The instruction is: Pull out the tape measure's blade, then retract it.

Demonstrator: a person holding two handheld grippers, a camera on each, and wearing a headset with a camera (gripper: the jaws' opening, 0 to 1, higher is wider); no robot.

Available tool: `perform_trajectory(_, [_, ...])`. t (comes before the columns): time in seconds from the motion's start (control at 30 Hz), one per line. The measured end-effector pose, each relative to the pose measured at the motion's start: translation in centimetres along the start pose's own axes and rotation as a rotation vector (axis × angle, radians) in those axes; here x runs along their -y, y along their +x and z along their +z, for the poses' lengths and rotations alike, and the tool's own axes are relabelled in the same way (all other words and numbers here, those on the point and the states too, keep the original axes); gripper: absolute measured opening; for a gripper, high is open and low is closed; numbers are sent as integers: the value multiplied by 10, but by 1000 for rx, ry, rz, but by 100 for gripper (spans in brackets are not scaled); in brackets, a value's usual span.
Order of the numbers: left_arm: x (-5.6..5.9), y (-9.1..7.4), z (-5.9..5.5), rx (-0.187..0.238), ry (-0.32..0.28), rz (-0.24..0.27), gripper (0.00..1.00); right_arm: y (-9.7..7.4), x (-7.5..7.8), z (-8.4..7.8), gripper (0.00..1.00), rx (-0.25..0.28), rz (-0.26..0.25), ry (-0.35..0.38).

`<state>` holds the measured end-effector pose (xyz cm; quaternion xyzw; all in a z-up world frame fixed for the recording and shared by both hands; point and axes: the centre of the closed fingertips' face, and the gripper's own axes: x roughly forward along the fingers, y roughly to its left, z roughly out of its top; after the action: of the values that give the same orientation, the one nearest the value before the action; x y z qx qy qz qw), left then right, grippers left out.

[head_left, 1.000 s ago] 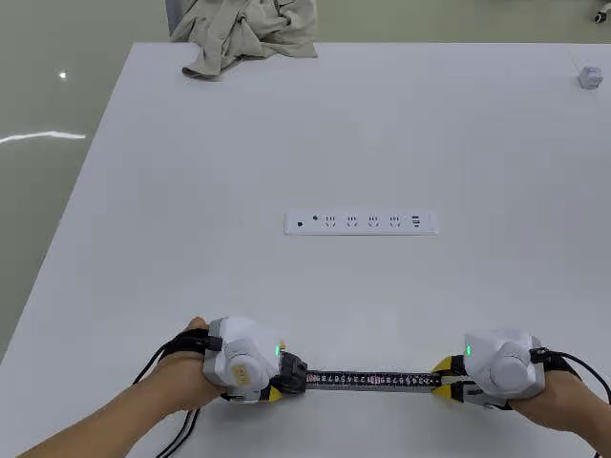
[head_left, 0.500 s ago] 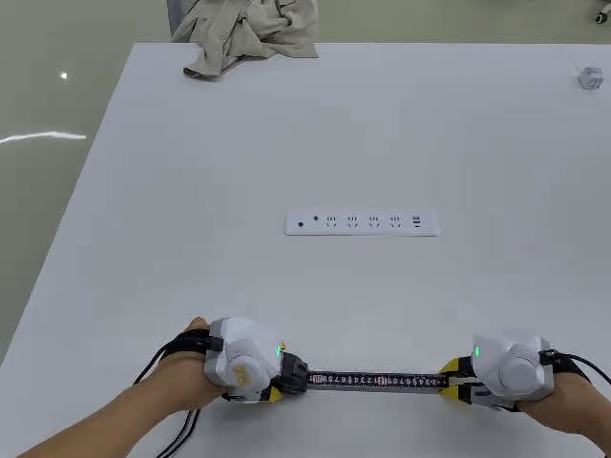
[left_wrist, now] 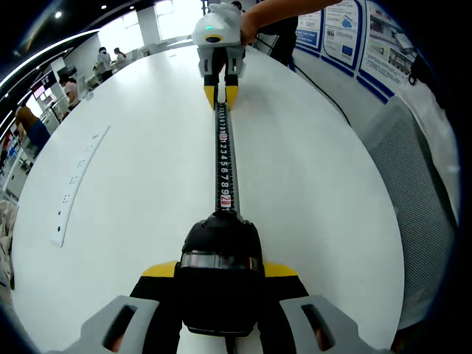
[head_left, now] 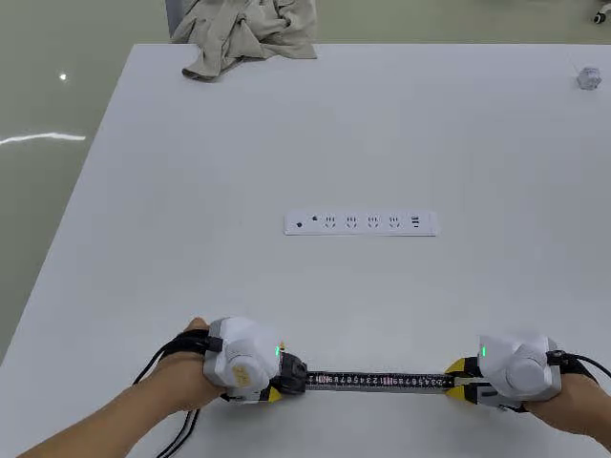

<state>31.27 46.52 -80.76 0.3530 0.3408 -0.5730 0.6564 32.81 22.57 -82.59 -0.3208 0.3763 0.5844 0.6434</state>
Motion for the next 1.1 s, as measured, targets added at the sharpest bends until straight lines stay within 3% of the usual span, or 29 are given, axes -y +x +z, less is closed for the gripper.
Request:
perform_trajectory(0.73, [1,-1,1,-5,8,7,37,-2,0,-1,12,-11,-1,4])
perform_trajectory(1.1, [1,0,2,-2,2,5,38,-1,-1,0,13,-44,-5,-25])
